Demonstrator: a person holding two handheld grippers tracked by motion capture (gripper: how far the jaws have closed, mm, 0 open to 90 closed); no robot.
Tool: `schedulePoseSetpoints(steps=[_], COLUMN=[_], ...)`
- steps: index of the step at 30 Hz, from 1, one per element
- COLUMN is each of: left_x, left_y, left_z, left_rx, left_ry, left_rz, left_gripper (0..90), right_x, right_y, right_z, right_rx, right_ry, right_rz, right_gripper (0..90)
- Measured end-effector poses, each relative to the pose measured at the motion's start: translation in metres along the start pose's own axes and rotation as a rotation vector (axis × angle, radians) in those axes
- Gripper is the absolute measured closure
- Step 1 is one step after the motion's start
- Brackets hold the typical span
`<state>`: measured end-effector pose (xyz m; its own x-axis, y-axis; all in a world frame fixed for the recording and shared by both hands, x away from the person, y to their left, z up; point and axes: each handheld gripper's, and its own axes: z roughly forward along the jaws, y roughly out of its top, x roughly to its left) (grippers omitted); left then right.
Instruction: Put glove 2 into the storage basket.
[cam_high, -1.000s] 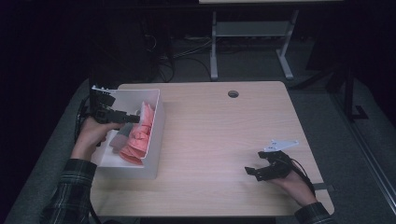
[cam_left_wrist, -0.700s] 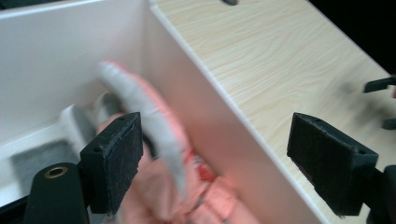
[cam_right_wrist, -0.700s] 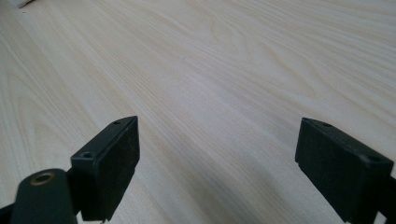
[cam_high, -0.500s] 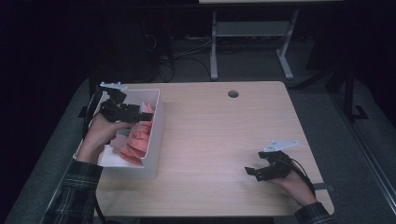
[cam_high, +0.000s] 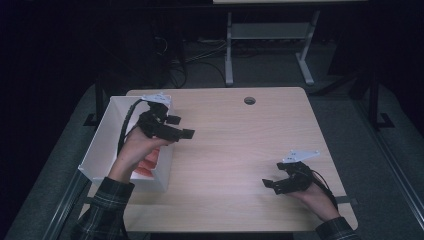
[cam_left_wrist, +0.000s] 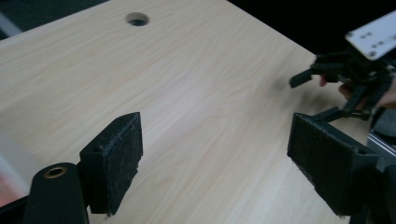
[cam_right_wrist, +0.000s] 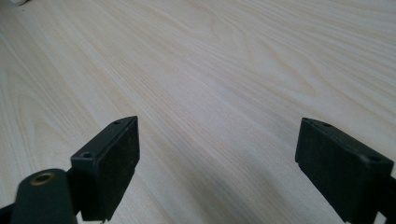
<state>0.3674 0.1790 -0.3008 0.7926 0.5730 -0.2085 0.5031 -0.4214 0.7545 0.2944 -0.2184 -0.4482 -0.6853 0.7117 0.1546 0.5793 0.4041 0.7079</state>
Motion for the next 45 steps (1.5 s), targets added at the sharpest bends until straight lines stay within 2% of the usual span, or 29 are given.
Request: schedulePoseSetpoints(steps=[8, 10, 18, 20, 23, 25, 31, 35, 44, 45], left_x=[-0.030, -0.033, -0.052, -0.053, -0.058, -0.059, -0.061, -0.062, -0.060, -0.060], left_y=[0.001, 0.000, -0.013, -0.015, -0.025, -0.030, -0.044, -0.054, -0.076, -0.080], left_z=[0.029, 0.033, 0.065, 0.068, 0.081, 0.087, 0.103, 0.112, 0.124, 0.127], left_rx=[0.012, 0.018, 0.048, 0.055, 0.063, 0.073, 0.068, 0.081, 0.106, 0.103], left_ry=[-0.012, -0.014, 0.006, 0.009, 0.005, 0.005, -0.014, -0.025, -0.042, -0.051], left_rz=[0.051, 0.057, 0.087, 0.096, 0.104, 0.123, 0.133, 0.163, 0.187, 0.178], left_gripper=[17.9, 17.9, 17.9, 17.9, 17.9, 17.9, 17.9, 17.9, 17.9, 17.9], right_x=[0.001, 0.001, 0.001, 0.001, 0.001, 0.002, 0.002, 0.003, 0.004, 0.005], right_y=[-0.001, -0.001, -0.001, -0.002, -0.002, -0.002, -0.003, -0.004, -0.007, -0.008], right_z=[0.001, 0.001, 0.001, 0.001, 0.002, 0.002, 0.002, 0.002, 0.003, 0.003], right_rx=[0.006, 0.006, 0.008, 0.010, 0.013, 0.015, 0.022, 0.025, 0.043, 0.048], right_ry=[0.009, 0.008, 0.014, 0.016, 0.016, 0.016, 0.011, 0.014, 0.009, 0.011], right_rz=[-0.010, -0.006, -0.003, -0.005, -0.011, -0.016, -0.011, -0.016, -0.025, -0.025], right_gripper=[13.7, 13.7, 13.7, 13.7, 13.7, 13.7, 13.7, 13.7, 13.7, 13.7])
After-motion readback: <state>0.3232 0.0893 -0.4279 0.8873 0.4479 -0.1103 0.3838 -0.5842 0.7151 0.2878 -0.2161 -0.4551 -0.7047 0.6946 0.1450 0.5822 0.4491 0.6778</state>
